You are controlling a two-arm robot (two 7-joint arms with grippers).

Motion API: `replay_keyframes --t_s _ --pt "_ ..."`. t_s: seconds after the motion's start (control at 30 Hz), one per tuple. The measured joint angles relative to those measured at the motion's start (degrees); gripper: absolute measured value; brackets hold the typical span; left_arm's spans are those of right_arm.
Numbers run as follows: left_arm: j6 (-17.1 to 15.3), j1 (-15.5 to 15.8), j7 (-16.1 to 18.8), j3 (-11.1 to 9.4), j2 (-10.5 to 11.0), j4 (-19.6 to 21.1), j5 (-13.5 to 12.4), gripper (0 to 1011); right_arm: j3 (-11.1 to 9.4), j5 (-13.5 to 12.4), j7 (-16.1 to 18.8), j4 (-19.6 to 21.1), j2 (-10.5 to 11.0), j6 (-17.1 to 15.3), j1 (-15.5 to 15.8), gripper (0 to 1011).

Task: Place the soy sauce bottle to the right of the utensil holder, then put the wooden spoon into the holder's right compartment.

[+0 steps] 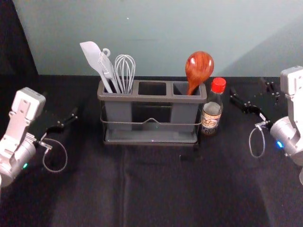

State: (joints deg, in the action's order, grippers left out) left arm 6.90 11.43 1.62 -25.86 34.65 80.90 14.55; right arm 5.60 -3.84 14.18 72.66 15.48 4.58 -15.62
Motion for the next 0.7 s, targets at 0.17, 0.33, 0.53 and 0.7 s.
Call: replay_keyframes --t_s 0.17,0.33,0.53,0.7 --pt "0.0 0.0 0.0 0.0 0.0 0.0 0.0 1000 -0.03 -0.04 0.02 0.0 0.0 0.03 0.0 1002" --pt "0.0 0.0 0.0 0.0 0.0 0.0 0.0 1000 -0.06 -0.07 0.03 0.0 0.0 0.06 0.0 1002" --pt "0.0 0.0 0.0 0.0 0.0 0.0 0.0 1000 -0.09 -0.11 0.03 0.0 0.0 0.1 0.0 1002" --pt "0.0 0.0 0.0 0.0 0.0 0.0 0.0 1000 -0.09 -0.14 0.06 0.0 0.0 0.12 0.0 1002"
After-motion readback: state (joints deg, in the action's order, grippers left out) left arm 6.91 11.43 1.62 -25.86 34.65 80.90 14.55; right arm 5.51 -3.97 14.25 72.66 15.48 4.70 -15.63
